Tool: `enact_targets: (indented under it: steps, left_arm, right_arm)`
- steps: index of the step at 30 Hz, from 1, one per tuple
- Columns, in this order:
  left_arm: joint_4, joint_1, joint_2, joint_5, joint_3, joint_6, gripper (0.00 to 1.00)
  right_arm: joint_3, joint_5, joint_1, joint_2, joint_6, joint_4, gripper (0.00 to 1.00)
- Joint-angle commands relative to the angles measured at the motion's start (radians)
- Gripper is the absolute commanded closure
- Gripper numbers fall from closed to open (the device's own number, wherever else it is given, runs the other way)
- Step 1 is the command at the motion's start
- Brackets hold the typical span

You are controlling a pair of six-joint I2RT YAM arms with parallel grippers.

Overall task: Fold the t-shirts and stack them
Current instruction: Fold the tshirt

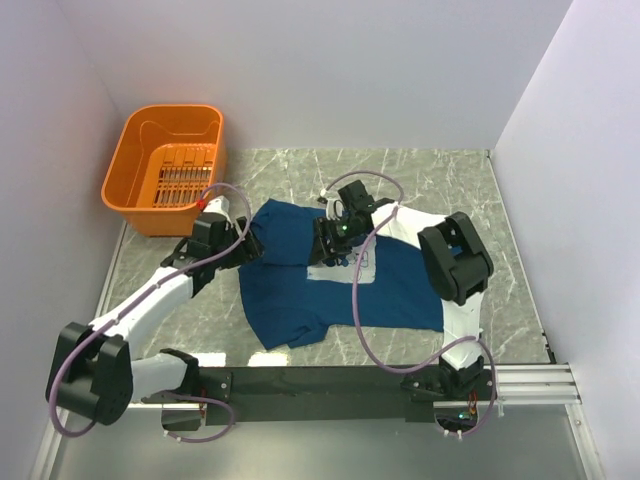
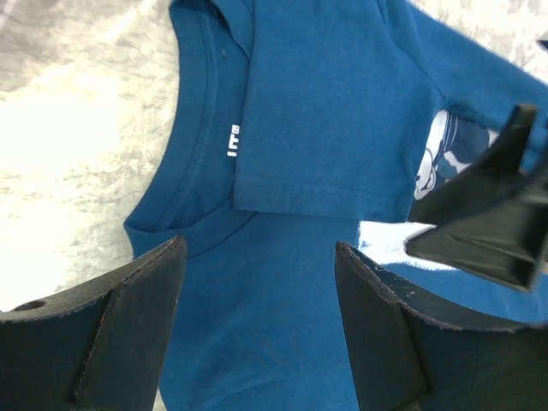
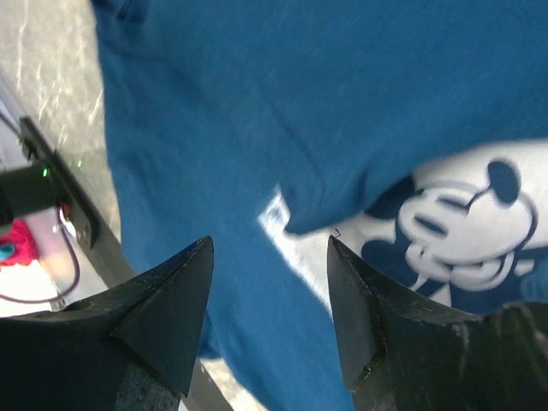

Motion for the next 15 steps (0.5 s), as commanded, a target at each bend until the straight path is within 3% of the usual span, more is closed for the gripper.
enact_targets:
  steps: [1,8,11,15]
  left_arm:
    - [0.024,0.003,-0.056,-0.042,-0.023,-0.022,0.25]
    - [0.024,0.003,-0.12,-0.059,-0.069,-0.044,0.25]
    - [0.015,0.003,-0.126,-0.063,-0.072,-0.042,0.25]
    - [0.013,0.003,-0.132,-0.068,-0.069,-0.041,0.25]
  right_arm:
    - [0.065,0.057,-0.006,0.024,0.071,0.04,0.38]
    - [0.084,0.066,0.011,0.067,0.103,0.047,0.44]
    - [0.082,0.066,0.014,0.073,0.109,0.048,0.53]
    - [0.062,0.088,0.012,0.061,0.108,0.051,0.73]
